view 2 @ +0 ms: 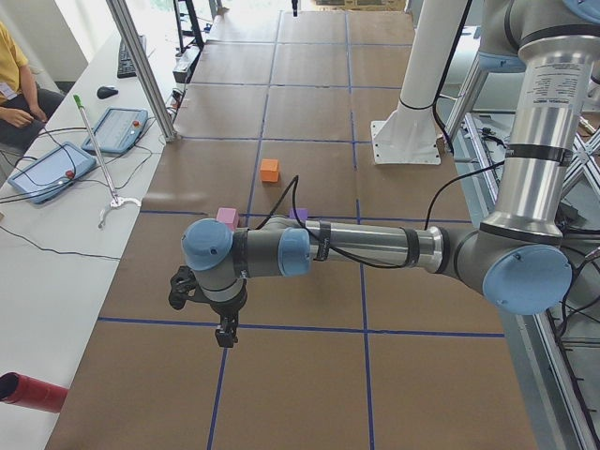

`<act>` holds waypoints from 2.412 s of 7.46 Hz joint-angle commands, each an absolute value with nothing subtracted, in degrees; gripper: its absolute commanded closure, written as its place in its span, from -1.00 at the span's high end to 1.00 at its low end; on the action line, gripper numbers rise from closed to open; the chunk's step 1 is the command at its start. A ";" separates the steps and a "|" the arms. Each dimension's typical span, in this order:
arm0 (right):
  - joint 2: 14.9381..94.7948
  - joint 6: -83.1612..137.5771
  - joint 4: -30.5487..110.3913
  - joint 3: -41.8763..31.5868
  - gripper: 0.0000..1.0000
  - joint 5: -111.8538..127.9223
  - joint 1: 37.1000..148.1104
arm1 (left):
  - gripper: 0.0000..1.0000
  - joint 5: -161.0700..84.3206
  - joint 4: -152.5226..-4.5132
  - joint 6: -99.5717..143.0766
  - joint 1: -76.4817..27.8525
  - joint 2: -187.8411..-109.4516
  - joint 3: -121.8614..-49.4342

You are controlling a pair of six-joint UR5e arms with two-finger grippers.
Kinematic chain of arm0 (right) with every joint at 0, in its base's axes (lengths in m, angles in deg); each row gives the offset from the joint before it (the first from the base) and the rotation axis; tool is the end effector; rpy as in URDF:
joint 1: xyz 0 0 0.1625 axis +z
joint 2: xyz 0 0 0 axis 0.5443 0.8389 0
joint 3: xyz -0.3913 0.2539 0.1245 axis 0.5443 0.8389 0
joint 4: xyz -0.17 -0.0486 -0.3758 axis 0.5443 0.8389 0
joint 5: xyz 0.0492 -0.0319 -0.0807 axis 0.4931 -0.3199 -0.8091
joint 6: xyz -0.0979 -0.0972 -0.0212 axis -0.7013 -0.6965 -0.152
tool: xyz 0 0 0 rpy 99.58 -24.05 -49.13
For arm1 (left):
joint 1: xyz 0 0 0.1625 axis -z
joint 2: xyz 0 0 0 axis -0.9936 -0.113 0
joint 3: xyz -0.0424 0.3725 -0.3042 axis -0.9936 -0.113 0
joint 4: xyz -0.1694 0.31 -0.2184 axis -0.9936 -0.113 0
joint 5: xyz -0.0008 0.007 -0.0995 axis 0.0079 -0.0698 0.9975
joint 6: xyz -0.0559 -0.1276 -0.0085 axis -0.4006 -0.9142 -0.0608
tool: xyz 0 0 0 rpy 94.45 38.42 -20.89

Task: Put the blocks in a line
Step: 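Move the left gripper in from the edge toward the cubes, then lower the left gripper over the orange cube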

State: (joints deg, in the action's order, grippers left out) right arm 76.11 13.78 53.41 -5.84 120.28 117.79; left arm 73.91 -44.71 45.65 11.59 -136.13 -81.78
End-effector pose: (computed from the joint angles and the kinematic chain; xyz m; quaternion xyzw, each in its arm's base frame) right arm -0.0101 -0.4888 0.7218 -0.0091 -0.3851 -0.0248 0.9225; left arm -0.0850 -0.5400 0.7192 0.0194 0.3735 0.0220 0.9272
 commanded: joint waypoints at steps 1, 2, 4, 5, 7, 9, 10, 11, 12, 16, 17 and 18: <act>76.11 13.78 53.35 -5.84 1.00 120.28 117.79 | 1.00 75.62 -46.51 46.15 11.59 -135.56 -83.78; 76.11 13.78 53.35 -5.84 1.00 120.28 117.79 | 1.00 75.62 -48.00 44.85 9.93 -135.64 -86.24; 76.11 13.78 53.35 -5.84 1.00 120.28 117.79 | 1.00 76.93 -48.46 29.89 1.54 -136.17 -92.28; 76.11 13.78 53.35 -5.84 1.00 120.28 117.79 | 1.00 77.02 -52.03 25.63 -2.26 -136.87 -92.67; 76.11 13.78 53.44 -5.84 1.00 120.28 117.79 | 1.00 76.68 -62.13 14.48 -9.56 -138.27 -93.02; 76.11 13.78 53.35 -5.84 1.00 120.28 117.79 | 1.00 71.80 -62.34 0.17 -22.10 -146.24 -94.08; 76.11 13.78 53.35 -5.84 1.00 120.28 117.79 | 1.00 70.19 -62.26 -7.30 -27.12 -150.28 -93.39; 76.11 13.78 53.35 -5.84 1.00 120.28 117.79 | 1.00 69.04 -62.08 -12.25 -33.18 -154.06 -92.77; 76.11 13.78 53.44 -5.84 1.00 120.28 117.79 | 1.00 62.33 -62.08 -12.64 -38.11 -156.54 -91.02; 76.11 13.87 53.44 -5.84 1.00 120.28 117.79 | 1.00 57.25 -62.08 -21.47 -41.15 -162.01 -86.52; 76.11 13.78 53.44 -5.84 1.00 120.28 117.79 | 1.00 56.82 -62.00 -22.13 -41.23 -161.92 -86.18; 76.11 13.78 53.35 -5.84 1.00 120.28 117.79 | 1.00 56.81 -61.99 -22.14 -41.32 -162.10 -85.39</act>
State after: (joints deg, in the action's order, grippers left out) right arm 76.11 13.81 53.41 -5.84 120.28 117.79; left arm 57.03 -62.02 -21.03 -41.19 -161.92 -86.18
